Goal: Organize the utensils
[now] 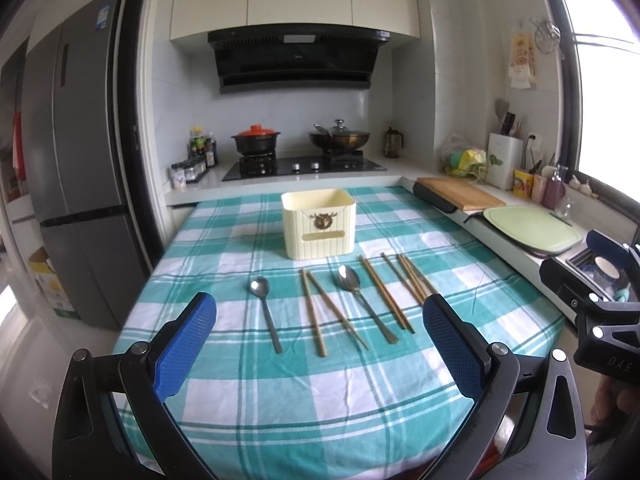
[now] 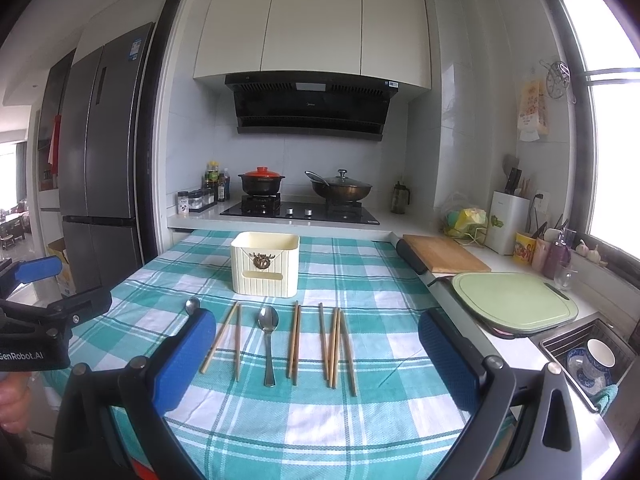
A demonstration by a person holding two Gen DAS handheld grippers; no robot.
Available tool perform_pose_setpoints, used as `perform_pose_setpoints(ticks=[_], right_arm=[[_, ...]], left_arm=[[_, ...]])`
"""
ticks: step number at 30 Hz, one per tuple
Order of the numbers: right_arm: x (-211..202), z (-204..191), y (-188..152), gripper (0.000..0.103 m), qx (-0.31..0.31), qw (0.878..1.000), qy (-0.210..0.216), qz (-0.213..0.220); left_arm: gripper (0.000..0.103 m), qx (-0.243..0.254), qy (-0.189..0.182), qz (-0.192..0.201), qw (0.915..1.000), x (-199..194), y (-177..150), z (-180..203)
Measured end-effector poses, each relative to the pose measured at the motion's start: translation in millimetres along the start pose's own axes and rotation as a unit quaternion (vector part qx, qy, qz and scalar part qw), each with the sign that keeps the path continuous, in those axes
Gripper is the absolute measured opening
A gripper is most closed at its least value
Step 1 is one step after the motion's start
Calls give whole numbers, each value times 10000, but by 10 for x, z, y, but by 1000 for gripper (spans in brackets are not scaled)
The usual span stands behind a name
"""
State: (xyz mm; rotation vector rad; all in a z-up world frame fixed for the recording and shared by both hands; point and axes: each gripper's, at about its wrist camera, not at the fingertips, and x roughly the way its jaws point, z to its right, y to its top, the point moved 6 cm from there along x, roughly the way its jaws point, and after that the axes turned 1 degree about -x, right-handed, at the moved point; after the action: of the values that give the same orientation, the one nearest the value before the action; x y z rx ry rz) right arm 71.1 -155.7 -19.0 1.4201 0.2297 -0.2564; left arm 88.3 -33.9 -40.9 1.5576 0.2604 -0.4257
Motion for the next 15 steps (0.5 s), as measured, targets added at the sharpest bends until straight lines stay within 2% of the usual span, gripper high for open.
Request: perform_pose_setpoints(ticks=[4, 8, 15], right_arm=[[16, -5, -8, 103, -17, 10000, -21, -2], [45, 4, -30, 103, 14, 10000, -8, -46], [175, 7, -54, 103, 166, 9991, 391, -77]], left_arm=[[103, 0, -17, 13, 10000, 3, 12, -7], [103, 11, -125, -185, 9998, 72, -30, 4], [103, -51, -163, -437, 9989, 196, -105, -32]])
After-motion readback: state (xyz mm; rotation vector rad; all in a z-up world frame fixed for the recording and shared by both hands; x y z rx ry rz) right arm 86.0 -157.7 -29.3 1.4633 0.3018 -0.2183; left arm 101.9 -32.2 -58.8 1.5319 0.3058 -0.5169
